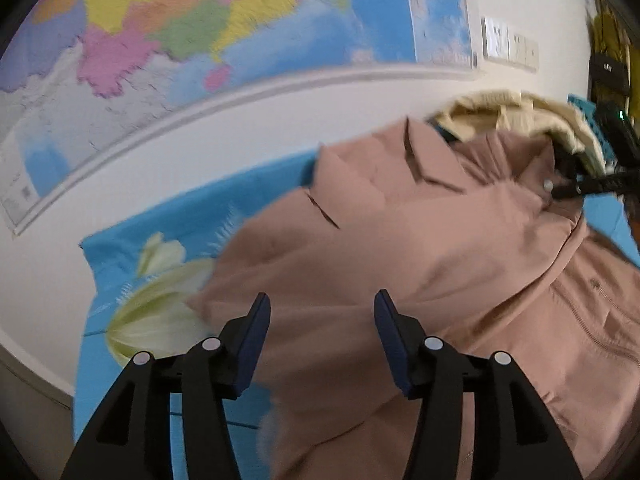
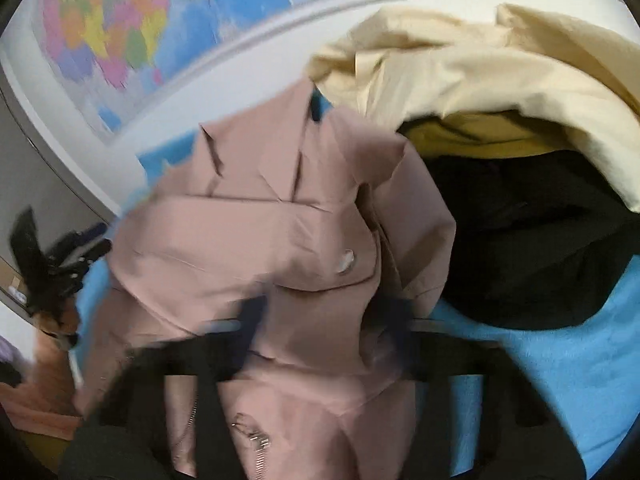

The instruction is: Fold large clothes

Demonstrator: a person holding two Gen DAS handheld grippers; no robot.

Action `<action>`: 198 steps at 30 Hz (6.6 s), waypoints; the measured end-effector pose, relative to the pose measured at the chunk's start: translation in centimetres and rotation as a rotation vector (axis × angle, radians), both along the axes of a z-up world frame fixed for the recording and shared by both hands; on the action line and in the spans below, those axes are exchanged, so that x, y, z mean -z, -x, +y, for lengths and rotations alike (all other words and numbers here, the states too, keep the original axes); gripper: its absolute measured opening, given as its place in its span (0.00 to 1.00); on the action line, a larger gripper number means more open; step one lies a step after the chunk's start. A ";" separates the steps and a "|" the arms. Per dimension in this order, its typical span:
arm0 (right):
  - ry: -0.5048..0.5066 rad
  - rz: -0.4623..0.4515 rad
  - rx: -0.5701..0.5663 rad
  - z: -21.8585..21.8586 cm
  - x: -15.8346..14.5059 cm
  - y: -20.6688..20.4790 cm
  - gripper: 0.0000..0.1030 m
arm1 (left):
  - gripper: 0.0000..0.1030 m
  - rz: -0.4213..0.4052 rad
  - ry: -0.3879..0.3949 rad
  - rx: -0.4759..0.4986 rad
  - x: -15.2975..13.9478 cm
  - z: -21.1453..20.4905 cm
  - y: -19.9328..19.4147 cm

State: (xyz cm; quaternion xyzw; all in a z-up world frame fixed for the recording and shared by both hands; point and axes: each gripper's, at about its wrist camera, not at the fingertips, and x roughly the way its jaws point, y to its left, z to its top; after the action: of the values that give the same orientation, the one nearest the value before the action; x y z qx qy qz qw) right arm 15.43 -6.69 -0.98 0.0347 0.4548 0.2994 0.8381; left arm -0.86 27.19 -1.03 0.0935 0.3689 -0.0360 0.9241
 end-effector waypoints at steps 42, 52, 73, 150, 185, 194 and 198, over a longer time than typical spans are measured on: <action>-0.122 -0.006 -0.016 -7.0 -0.6 10.8 0.75 | 0.79 0.076 0.327 -0.146 2.0 5.1 11.1; -0.273 0.105 0.086 -14.5 2.1 16.6 0.82 | 0.79 0.175 0.441 -0.185 5.2 5.2 16.6; -0.300 0.109 -0.215 -8.3 3.1 21.7 0.86 | 0.93 0.278 0.735 0.109 5.9 0.7 18.1; -0.708 0.132 0.041 -6.4 -8.4 0.6 0.07 | 0.05 0.149 0.607 -0.137 -11.9 7.7 -2.6; -0.055 -0.118 -0.156 8.2 -4.5 -0.7 0.74 | 0.68 0.138 0.063 0.160 -4.1 -0.1 -5.9; 0.214 -0.097 -0.151 14.4 0.2 -4.2 0.16 | 0.14 0.255 -0.075 0.071 0.1 -2.2 -12.8; 0.182 -0.154 -0.120 13.7 -1.4 -4.9 0.04 | 0.16 0.227 0.079 0.010 -1.8 -0.6 -14.6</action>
State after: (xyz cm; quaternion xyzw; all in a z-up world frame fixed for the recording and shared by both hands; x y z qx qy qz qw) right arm 20.38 6.97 0.39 -0.0917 0.4158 0.3082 0.8507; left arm 13.74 26.61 0.79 0.0541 0.4690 -0.0653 0.8791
